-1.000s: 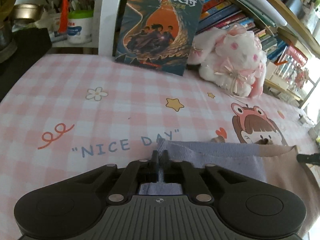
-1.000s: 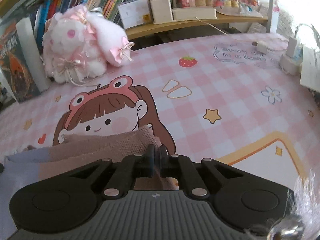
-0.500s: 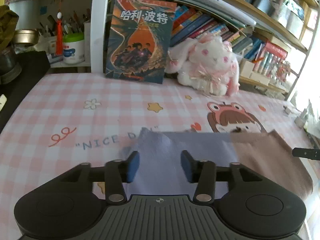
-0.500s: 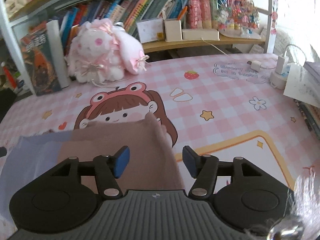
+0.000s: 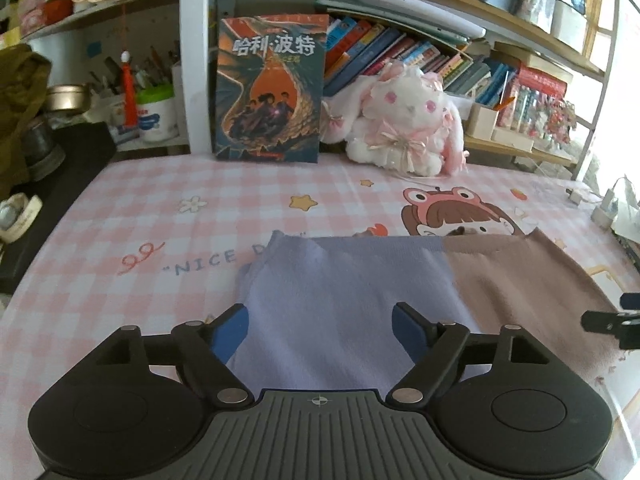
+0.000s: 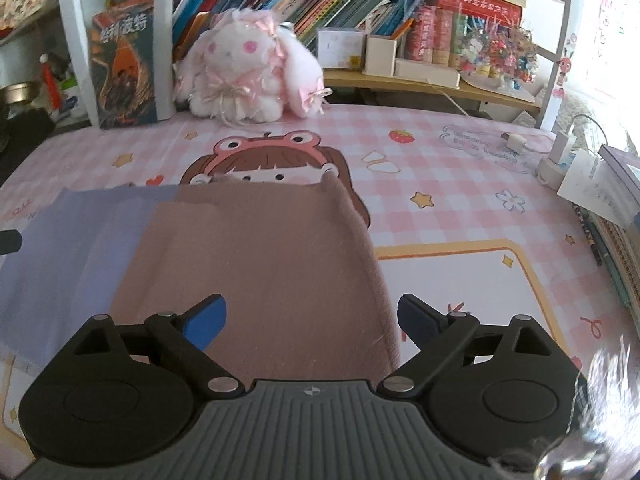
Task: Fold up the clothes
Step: 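Withdraw both open grippers from the folded sweatshirt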
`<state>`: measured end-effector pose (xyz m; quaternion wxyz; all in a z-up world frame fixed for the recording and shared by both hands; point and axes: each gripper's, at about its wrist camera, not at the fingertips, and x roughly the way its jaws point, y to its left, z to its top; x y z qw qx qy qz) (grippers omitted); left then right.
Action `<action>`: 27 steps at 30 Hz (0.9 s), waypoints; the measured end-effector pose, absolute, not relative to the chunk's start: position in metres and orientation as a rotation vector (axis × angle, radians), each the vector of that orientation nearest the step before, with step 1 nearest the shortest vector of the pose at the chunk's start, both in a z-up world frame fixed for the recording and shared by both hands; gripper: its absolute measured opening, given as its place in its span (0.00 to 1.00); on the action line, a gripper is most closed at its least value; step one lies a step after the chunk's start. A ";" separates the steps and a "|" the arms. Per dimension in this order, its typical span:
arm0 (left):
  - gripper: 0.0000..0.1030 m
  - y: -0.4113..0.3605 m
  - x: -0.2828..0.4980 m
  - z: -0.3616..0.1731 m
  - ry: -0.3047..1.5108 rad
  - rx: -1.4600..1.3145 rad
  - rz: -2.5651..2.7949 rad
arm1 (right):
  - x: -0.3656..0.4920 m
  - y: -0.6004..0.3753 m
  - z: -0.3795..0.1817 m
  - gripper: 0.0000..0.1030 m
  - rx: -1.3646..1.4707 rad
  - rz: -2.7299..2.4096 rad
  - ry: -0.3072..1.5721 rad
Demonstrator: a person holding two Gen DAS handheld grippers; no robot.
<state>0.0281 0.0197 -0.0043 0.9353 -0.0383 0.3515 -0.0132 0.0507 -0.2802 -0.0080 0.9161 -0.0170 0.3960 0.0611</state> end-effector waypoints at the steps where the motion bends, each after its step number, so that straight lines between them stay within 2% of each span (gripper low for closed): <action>1: 0.81 0.016 0.025 -0.005 0.725 -0.079 -0.013 | 0.050 -0.280 -0.010 0.92 -0.038 0.139 0.815; 27: 0.82 -0.103 -0.052 -0.012 0.800 -0.162 0.207 | 0.006 -0.349 -0.016 0.93 -0.118 0.373 0.858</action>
